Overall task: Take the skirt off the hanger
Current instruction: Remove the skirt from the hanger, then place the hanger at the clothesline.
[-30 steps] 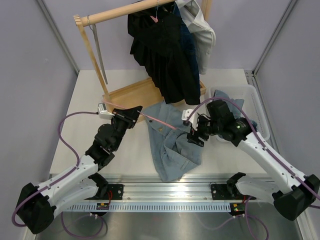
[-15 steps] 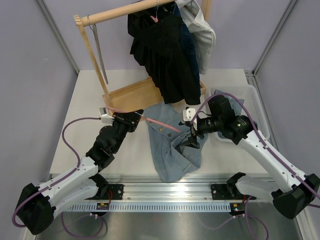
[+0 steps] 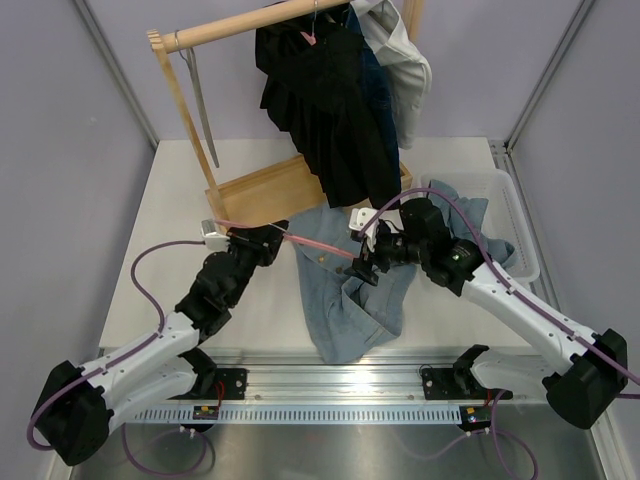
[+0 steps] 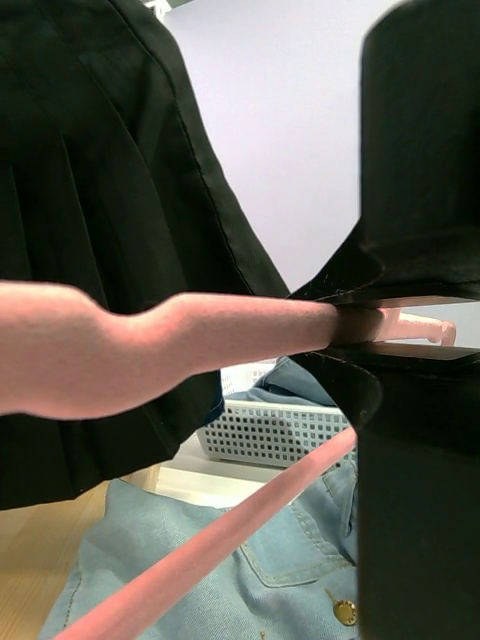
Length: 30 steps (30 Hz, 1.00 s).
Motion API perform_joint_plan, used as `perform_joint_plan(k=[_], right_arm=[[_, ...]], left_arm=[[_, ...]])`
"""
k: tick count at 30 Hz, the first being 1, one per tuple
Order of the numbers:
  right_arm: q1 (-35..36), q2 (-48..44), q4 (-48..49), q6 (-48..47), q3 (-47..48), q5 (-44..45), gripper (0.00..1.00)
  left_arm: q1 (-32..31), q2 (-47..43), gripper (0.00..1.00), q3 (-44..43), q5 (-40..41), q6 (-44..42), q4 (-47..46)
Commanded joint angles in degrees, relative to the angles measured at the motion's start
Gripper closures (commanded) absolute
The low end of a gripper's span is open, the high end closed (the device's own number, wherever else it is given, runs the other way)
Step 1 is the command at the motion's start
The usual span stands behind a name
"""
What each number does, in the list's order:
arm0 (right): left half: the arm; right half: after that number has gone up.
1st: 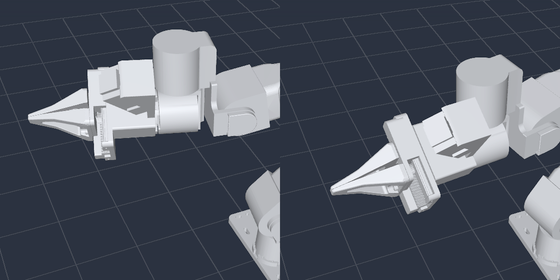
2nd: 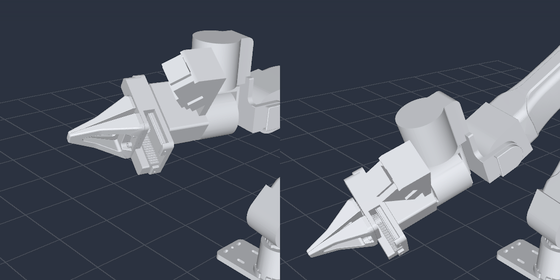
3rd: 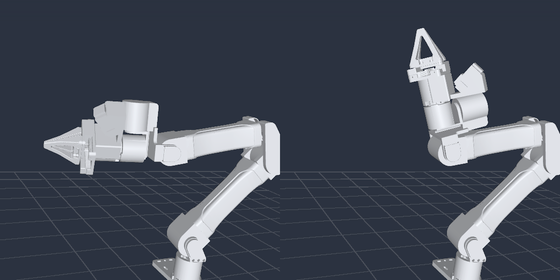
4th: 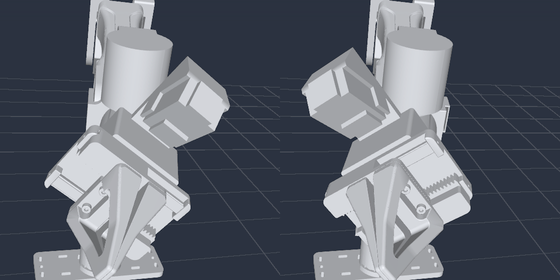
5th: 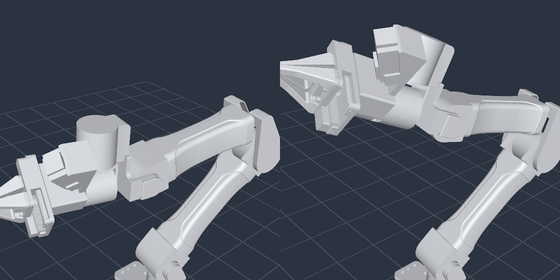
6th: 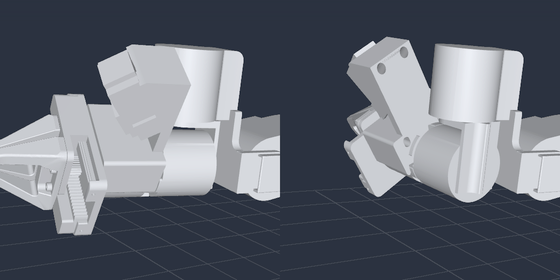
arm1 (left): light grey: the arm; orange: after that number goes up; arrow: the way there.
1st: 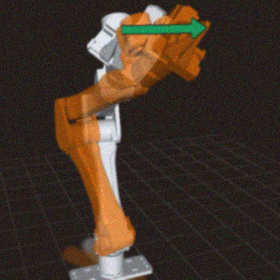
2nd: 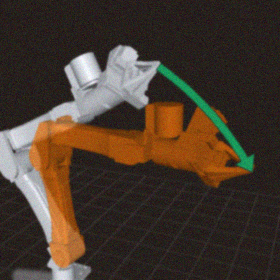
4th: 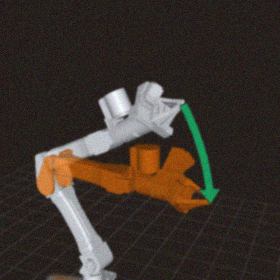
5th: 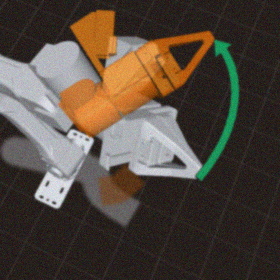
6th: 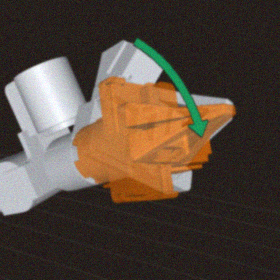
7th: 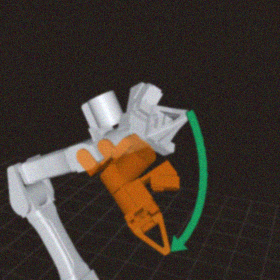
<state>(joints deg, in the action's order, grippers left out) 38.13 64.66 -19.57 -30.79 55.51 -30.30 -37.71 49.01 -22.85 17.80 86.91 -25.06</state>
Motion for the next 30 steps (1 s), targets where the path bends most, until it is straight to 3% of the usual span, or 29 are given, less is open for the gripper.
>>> perform_joint_plan(k=[1, 4, 5, 8, 18, 27, 30], right_arm=[[0.7, 0.4, 6.4, 1.3, -0.7, 6.5, 0.19], [0.9, 0.3, 6.7, 1.5, -0.7, 6.9, 0.29], [0.9, 0.2, 6.7, 1.4, -0.7, 7.1, 0.39], [1.0, 0.2, 6.0, 0.7, -0.6, 7.5, 0.55], [1.4, 0.8, 6.4, 0.1, -0.6, 7.0, 0.77], [1.3, 0.2, 5.5, -2.9, -1.4, 6.6, 0.74], [1.4, -0.2, 3.7, -5.8, -1.2, 5.3, 0.86]], left_arm=[[0.2, 1.3, 1.0, -1.1, 0.8, 2.6, -5.4], [0.2, 2.1, 1.0, -2.2, 1.4, 3.4, -4.3], [0.2, 2.1, 1.0, -2.5, 1.5, 3.4, -3.9], [0.2, 2.6, 1.0, -3.1, 2.0, 4.1, -3.9], [0.2, 4.7, 1.0, -3.6, 0.7, 6.6, -6.4], [0.3, 5.0, 1.0, -3.7, 1.1, 8.6, -6.9], [0.4, 5.0, 1.0, -4.0, 1.0, 8.8, -6.8]])
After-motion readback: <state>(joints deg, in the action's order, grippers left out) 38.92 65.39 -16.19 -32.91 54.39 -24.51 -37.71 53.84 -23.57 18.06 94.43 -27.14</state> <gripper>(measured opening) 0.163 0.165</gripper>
